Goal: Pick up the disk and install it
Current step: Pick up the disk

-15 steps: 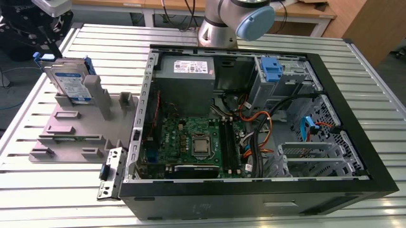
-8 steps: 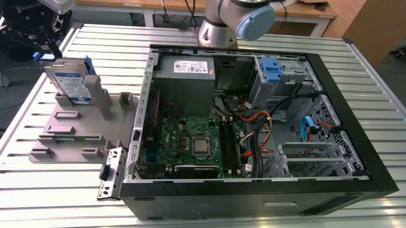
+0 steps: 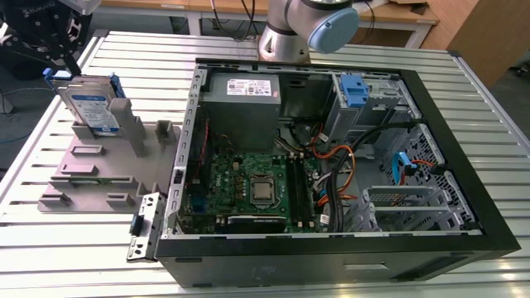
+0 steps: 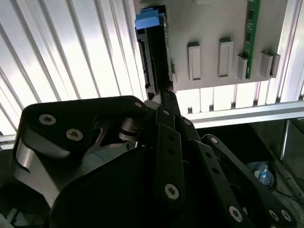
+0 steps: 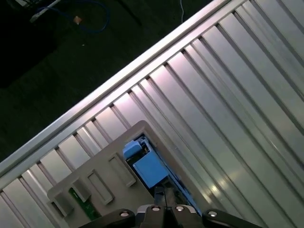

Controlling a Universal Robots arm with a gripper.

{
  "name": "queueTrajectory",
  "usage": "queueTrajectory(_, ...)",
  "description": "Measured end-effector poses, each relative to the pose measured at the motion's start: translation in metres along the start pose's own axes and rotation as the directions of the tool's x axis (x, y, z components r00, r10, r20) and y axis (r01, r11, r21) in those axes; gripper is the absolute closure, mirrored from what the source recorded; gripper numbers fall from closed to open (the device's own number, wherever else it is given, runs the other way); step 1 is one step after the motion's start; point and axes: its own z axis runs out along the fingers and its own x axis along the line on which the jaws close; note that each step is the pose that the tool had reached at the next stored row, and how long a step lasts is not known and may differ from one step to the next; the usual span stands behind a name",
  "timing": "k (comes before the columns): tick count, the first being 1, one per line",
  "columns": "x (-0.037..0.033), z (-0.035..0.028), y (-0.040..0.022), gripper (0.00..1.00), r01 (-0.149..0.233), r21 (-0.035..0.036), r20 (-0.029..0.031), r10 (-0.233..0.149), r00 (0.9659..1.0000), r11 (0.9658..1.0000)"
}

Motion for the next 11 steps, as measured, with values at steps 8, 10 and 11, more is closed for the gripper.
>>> queueTrajectory(8, 0.0000, 0.0001, 0.0000, 0.89, 0.144, -0.0040, -0.0048, -0.144, 0.9896, 0.9896)
queueTrajectory(10, 0.0000, 0.0002, 0.0000, 0.89, 0.179, -0.0051, -0.0058, -0.179, 0.9838, 0.9838)
queueTrajectory(11, 0.0000, 0.0002, 0.0000, 0.89, 0.197, -0.0056, -0.0065, -0.197, 0.9805, 0.9805)
